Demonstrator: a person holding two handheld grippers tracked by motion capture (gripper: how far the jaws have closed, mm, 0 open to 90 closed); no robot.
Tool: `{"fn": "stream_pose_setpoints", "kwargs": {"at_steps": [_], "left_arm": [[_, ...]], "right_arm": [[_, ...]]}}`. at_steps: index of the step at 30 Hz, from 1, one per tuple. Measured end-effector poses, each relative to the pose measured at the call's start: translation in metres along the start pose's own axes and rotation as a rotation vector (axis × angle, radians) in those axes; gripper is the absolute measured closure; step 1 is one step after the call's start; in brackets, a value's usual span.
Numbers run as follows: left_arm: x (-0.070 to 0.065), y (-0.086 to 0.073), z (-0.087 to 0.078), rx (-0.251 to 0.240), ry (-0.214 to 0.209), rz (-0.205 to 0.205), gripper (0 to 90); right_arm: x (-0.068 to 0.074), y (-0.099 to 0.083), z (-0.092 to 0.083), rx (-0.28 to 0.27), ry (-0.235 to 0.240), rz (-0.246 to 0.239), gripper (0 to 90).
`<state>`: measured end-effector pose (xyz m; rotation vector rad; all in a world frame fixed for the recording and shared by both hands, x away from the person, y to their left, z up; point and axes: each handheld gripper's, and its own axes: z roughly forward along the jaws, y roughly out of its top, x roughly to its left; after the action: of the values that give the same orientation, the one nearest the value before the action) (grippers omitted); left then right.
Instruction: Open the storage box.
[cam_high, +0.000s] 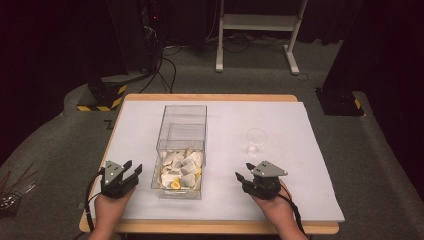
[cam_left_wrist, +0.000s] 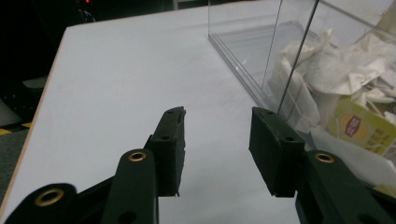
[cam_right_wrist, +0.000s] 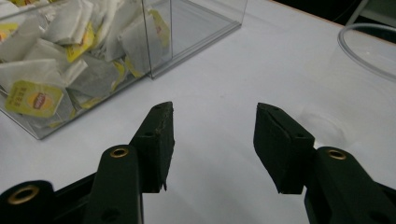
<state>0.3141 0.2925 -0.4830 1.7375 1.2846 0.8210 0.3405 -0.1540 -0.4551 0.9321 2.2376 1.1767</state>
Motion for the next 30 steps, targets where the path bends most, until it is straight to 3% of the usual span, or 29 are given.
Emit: {"fn": "stream_pose_setpoints", "kwargs": {"at_steps": [5,9,12,16,22,24,30], "left_arm": [[0.000,-0.008,0.005,0.016,0.011,0.000,52.9],[-0.002,-0.012,0.009,0.042,0.013,0.031,53.4],[0.003,-0.014,0.011,0.049,-0.025,-0.027,51.0],[0.005,-0.016,0.012,0.059,-0.031,-0.054,47.9],[-0.001,-0.017,0.013,0.064,-0.018,-0.008,44.3],[-0.001,-0.017,0.013,0.063,-0.014,-0.011,43.0],[0.001,-0.017,0.012,0.051,-0.032,-0.031,43.1]], "right_arm": [[0.003,0.009,0.002,-0.018,0.016,0.000,49.2],[0.008,0.016,0.001,-0.030,0.024,-0.004,50.0],[0.013,0.021,0.000,-0.047,0.028,-0.017,52.2],[0.018,0.028,-0.001,-0.061,0.022,-0.027,52.8],[0.024,0.036,-0.002,-0.080,0.020,-0.016,54.6],[0.027,0.040,-0.001,-0.084,0.025,-0.018,54.5],[0.031,0.051,0.003,-0.082,0.045,0.010,45.0]]}}
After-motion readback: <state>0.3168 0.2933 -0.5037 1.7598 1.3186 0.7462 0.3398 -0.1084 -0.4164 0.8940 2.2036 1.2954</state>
